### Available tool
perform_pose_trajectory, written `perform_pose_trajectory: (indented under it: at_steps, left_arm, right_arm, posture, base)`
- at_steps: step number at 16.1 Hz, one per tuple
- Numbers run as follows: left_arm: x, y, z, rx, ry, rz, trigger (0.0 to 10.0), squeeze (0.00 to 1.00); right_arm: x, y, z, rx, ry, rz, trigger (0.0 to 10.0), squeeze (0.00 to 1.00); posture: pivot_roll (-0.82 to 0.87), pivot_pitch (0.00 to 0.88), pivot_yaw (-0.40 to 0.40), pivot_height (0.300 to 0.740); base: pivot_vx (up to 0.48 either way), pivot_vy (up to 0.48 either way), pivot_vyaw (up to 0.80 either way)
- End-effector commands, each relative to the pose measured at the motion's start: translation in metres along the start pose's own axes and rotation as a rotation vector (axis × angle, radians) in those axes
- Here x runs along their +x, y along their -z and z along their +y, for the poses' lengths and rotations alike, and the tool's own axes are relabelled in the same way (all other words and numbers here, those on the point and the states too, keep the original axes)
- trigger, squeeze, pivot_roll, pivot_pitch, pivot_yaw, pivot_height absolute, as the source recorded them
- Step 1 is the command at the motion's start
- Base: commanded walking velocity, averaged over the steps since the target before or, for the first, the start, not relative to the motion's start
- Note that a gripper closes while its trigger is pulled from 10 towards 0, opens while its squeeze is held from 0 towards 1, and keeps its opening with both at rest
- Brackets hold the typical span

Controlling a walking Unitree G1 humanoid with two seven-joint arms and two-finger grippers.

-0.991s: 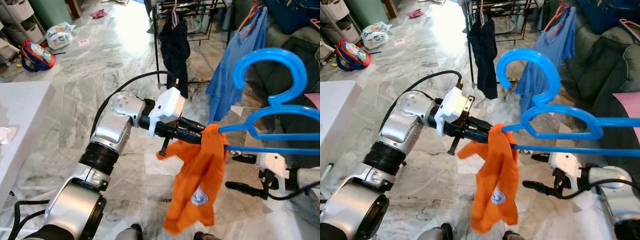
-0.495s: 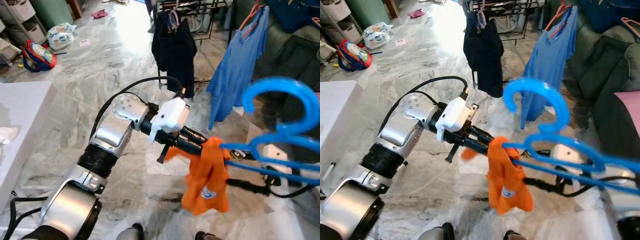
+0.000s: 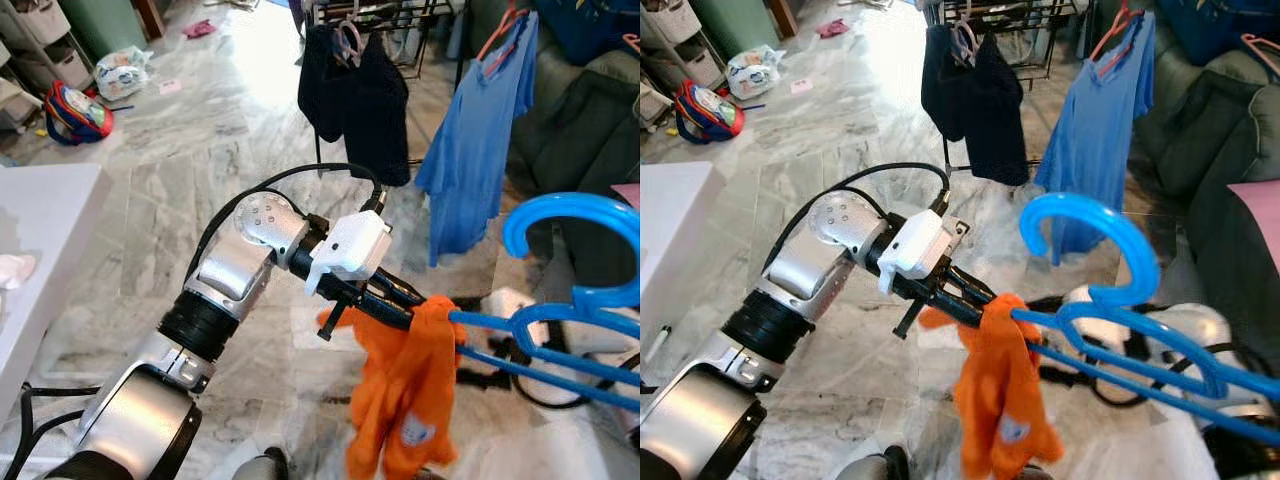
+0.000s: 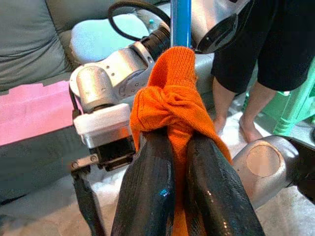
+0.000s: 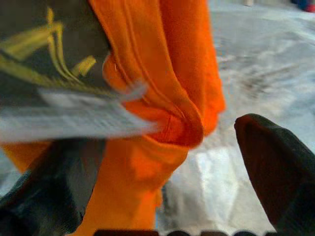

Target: Hang hanger

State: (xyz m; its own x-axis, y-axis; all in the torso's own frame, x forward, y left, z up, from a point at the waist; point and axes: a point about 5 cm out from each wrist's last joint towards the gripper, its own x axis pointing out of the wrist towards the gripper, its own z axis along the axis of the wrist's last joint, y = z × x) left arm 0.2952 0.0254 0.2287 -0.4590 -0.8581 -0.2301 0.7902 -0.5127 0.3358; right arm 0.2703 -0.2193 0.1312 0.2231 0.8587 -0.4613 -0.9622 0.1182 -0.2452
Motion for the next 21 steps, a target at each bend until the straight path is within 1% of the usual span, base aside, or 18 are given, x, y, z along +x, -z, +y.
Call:
perform_pose_trajectory:
  at_steps: [1,3,4,5,6,8,11,13,14,15,18,21]
  left_arm:
    - [0.001,-0.004,0.001,0.019,0.023,-0.011,10.0,0.00]
    - [0.001,-0.005,0.001,0.020,0.024,-0.016,10.0,0.00]
    - [0.001,-0.007,0.003,0.025,0.021,-0.020,10.0,0.00]
    - [0.001,-0.007,0.004,0.027,0.018,-0.024,10.0,0.00]
    - [0.001,-0.008,0.005,0.030,0.014,-0.028,10.0,0.00]
    - [0.001,-0.010,0.007,0.035,0.008,-0.044,10.0,0.00]
    - [0.002,-0.009,0.008,0.035,0.000,-0.052,10.0,0.00]
    - [0.003,-0.009,0.008,0.035,-0.004,-0.057,10.0,0.00]
    - [0.003,-0.009,0.008,0.035,-0.006,-0.059,10.0,0.00]
    - [0.003,-0.009,0.009,0.037,-0.007,-0.059,10.0,0.00]
    - [0.001,-0.010,0.011,0.039,-0.015,-0.061,10.0,0.00]
    - [0.001,-0.011,0.012,0.042,-0.018,-0.063,10.0,0.00]
  right_arm:
    - [0.005,-0.003,0.006,-0.008,-0.068,-0.014,10.0,0.00]
    - [0.009,0.000,0.012,0.012,-0.119,0.001,10.0,0.00]
    - [0.013,0.004,0.017,0.050,-0.163,-0.002,4.9,0.00]
    - [0.016,0.004,0.020,0.064,-0.180,-0.012,0.0,0.00]
    - [0.020,0.003,0.023,0.077,-0.201,-0.022,0.0,0.00]
    - [0.034,0.003,0.034,0.098,-0.240,-0.058,0.0,0.00]
    - [0.051,0.006,0.043,0.124,-0.237,-0.076,0.0,0.00]
    - [0.059,0.009,0.043,0.146,-0.170,-0.081,0.0,0.00]
    - [0.061,0.013,0.040,0.149,-0.106,-0.080,0.0,0.00]
    - [0.061,0.016,0.037,0.158,-0.052,-0.080,0.0,0.00]
    - [0.059,0.022,0.035,0.179,0.051,-0.082,0.0,0.00]
    - [0.059,0.033,0.033,0.179,0.152,-0.040,0.0,0.00]
  posture:
    - [-0.01,0.211,0.108,0.740]
    - [-0.01,0.214,0.108,0.740]
    - [-0.01,0.215,0.108,0.740]
    - [-0.01,0.215,0.108,0.740]
    - [-0.01,0.214,0.109,0.740]
    - [-0.01,0.214,0.109,0.740]
    - [-0.02,0.215,0.109,0.740]
    - [-0.02,0.215,0.109,0.740]
    - [-0.02,0.216,0.109,0.740]
    - [-0.02,0.215,0.108,0.740]
    - [-0.02,0.213,0.110,0.740]
    - [-0.02,0.213,0.114,0.740]
  base:
    - [0.000,0.000,0.00]
    - [0.000,0.000,0.00]
    - [0.000,0.000,0.00]
    - [0.000,0.000,0.00]
    - [0.000,0.000,0.00]
    - [0.000,0.000,0.00]
    - [0.000,0.000,0.00]
    - [0.000,0.000,0.00]
    - [0.000,0.000,0.00]
    - [0.000,0.000,0.00]
    - [0.000,0.000,0.00]
    - [0.000,0.000,0.00]
